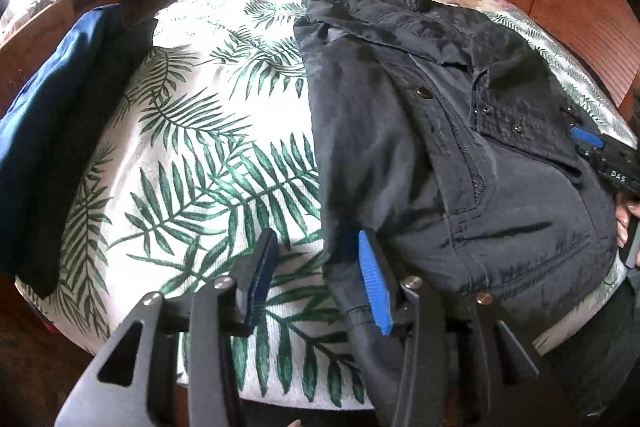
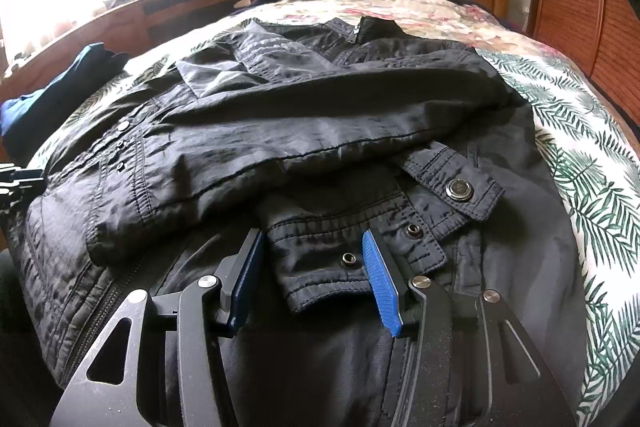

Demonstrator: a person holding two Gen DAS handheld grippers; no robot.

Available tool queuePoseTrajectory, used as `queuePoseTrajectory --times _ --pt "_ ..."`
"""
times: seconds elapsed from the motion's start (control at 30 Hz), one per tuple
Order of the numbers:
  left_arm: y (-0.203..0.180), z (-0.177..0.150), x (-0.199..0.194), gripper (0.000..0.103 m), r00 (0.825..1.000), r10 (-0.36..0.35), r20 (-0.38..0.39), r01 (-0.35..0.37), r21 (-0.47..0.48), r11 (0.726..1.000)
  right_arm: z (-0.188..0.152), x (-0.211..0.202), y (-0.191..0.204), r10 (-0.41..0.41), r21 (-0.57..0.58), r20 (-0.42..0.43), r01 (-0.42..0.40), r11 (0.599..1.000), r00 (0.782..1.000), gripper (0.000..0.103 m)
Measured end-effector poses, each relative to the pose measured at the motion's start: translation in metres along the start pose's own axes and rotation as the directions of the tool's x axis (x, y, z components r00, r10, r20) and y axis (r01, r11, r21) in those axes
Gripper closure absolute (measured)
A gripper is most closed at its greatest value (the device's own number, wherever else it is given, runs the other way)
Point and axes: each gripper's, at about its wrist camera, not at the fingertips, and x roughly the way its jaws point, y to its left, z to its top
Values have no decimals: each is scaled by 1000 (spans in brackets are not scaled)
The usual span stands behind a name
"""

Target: Fold large clothes

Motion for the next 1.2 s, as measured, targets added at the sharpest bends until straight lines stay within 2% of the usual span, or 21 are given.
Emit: queuePoseTrajectory --times 0.13,0.27,0.37,0.47,0.67,0.8,0.93,0.97,1.03,1.07,1.1,1.13,1.2 --pt "7 5 4 53 1000 -15 -6 15 -21 1000 -1 -5 -1 -19 3 2 19 1000 1000 52" --pt "14 6 7 46 1000 -22 -4 22 -30 999 -4 -24 -13 -3 36 -14 4 999 1000 51" --pt "20 8 11 44 1000 -30 1 30 -42 999 -12 -46 -25 -44 25 -13 44 999 999 46" --pt "24 9 13 42 1000 -8 9 8 -46 999 -20 -65 -39 -104 3 -40 104 995 994 35" --pt "30 9 15 39 1000 -16 21 17 -52 998 -43 -88 -70 -174 32 -100 178 984 980 31" --pt "32 8 11 40 999 -27 24 29 -55 998 -60 -94 -82 -180 72 -153 193 979 972 31" --pt "33 4 -4 40 998 -58 17 59 -57 997 -71 -99 -87 -138 106 -177 158 982 974 31" --pt "33 1 -10 40 997 -75 17 76 -55 996 -73 -100 -87 -133 112 -179 155 982 975 32" --pt "30 -6 -20 40 994 -104 16 104 -44 994 -75 -102 -85 -107 121 -177 130 984 978 45" --pt "28 -9 -24 40 994 -109 16 110 -38 993 -75 -103 -83 -96 117 -170 116 986 981 56" --pt "25 -13 -30 40 993 -116 18 117 -27 993 -75 -104 -80 -97 107 -161 116 988 982 73" --pt "22 -17 -34 40 992 -125 18 125 -21 992 -74 -106 -79 -97 101 -150 113 988 984 79" --pt "18 -23 -38 40 989 -146 10 146 -12 989 -71 -115 -78 -91 106 -112 103 989 990 82"
